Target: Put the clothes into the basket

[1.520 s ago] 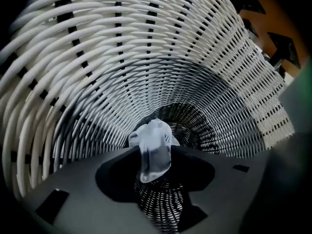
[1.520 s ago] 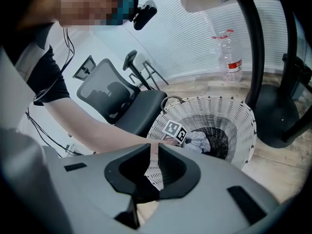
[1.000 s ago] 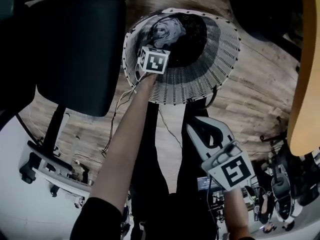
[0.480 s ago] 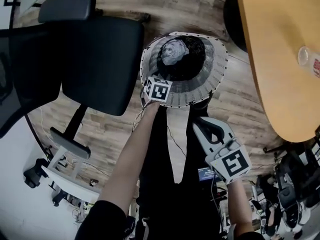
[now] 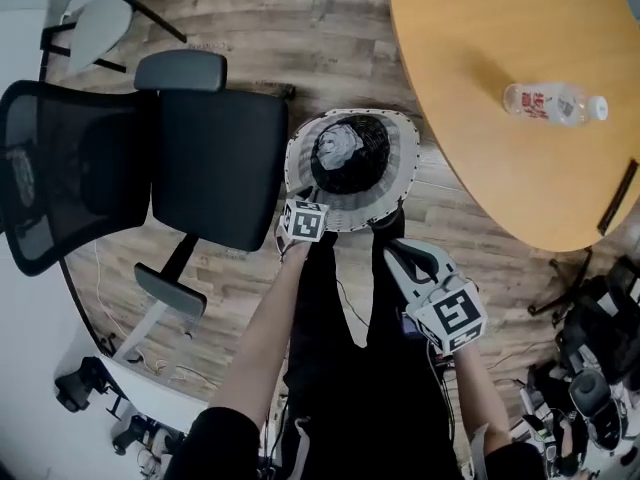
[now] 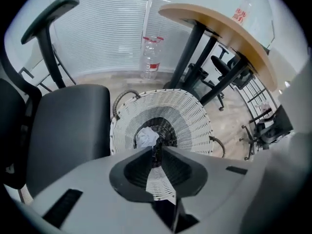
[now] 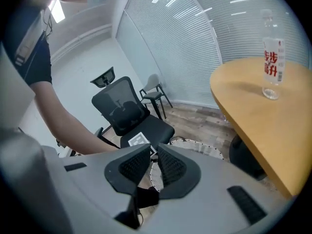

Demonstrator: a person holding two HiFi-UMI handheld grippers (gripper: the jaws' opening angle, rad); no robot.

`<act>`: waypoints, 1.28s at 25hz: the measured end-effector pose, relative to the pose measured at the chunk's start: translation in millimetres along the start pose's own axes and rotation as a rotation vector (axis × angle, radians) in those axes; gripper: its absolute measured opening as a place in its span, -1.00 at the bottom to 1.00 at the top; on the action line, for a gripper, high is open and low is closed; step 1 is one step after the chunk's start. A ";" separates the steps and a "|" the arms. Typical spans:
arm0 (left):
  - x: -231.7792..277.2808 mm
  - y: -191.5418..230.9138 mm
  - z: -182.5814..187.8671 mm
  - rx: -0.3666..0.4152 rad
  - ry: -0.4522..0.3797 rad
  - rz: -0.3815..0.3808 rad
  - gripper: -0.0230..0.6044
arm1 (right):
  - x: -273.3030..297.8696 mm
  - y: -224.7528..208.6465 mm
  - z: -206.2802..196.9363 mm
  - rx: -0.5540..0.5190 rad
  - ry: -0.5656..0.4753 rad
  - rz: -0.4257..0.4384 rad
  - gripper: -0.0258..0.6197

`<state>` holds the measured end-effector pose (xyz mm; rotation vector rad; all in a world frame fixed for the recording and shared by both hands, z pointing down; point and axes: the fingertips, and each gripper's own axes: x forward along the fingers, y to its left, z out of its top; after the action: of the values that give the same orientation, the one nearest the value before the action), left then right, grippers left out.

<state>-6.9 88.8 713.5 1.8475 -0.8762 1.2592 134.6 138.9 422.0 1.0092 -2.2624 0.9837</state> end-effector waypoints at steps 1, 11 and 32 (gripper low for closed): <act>-10.3 -0.1 3.7 0.004 -0.011 -0.003 -0.72 | -3.6 2.5 5.6 -0.003 -0.011 -0.012 -0.74; -103.8 -22.0 34.8 0.072 -0.081 -0.053 -0.88 | -45.9 15.4 56.2 -0.047 -0.106 -0.102 -0.74; -394.2 -95.9 104.9 0.264 -0.639 -0.386 -0.89 | -86.9 77.0 155.2 -0.126 -0.309 -0.044 -0.85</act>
<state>7.0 101.0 294.9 2.5469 -0.6302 0.5608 109.0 94.5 235.0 1.2193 -2.5001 0.6950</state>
